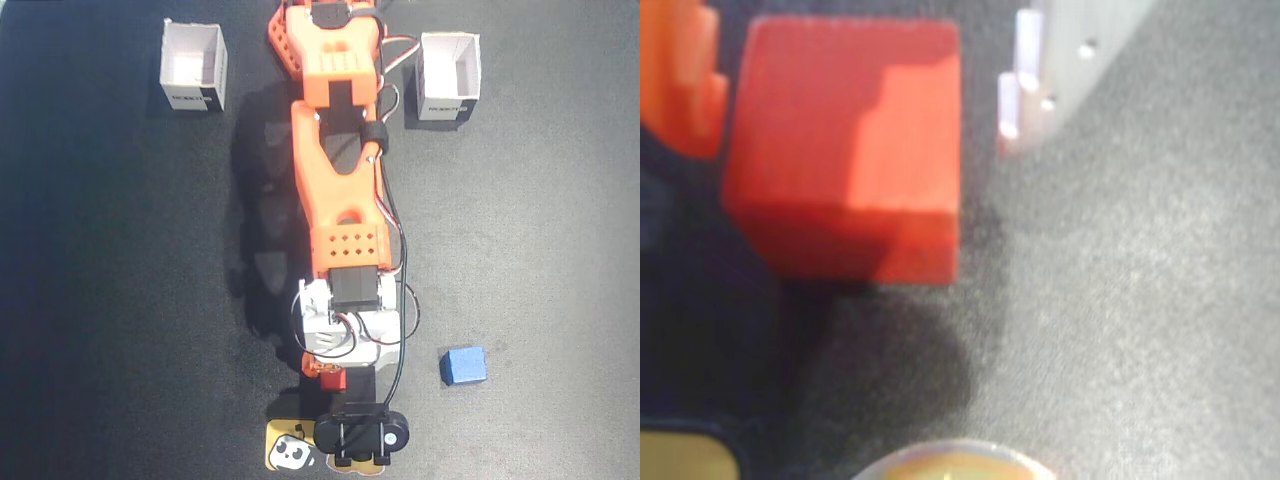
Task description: Put the red cube in the right box and the blue cube in the left box.
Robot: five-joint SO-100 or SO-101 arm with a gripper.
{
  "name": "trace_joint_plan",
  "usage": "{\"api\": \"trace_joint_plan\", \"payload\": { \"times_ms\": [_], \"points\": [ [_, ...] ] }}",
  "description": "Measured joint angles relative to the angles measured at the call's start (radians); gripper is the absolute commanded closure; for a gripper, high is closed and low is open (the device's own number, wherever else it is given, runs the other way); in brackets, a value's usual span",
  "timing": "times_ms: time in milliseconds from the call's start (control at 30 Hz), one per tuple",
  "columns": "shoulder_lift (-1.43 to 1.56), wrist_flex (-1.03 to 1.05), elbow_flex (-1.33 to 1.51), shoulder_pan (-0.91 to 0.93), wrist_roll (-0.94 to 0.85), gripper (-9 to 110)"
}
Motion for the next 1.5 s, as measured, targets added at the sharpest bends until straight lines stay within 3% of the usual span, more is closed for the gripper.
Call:
{"api": "trace_joint_plan", "payload": {
  "times_ms": [300, 867, 1500],
  "points": [
    [-0.021, -0.002, -0.006, 0.002, 0.0, 92],
    [0.051, 0.133, 0.015, 0.089, -0.115, 91],
    [0.827, -0.123, 0.923, 0.405, -0.175, 91]
  ]
}}
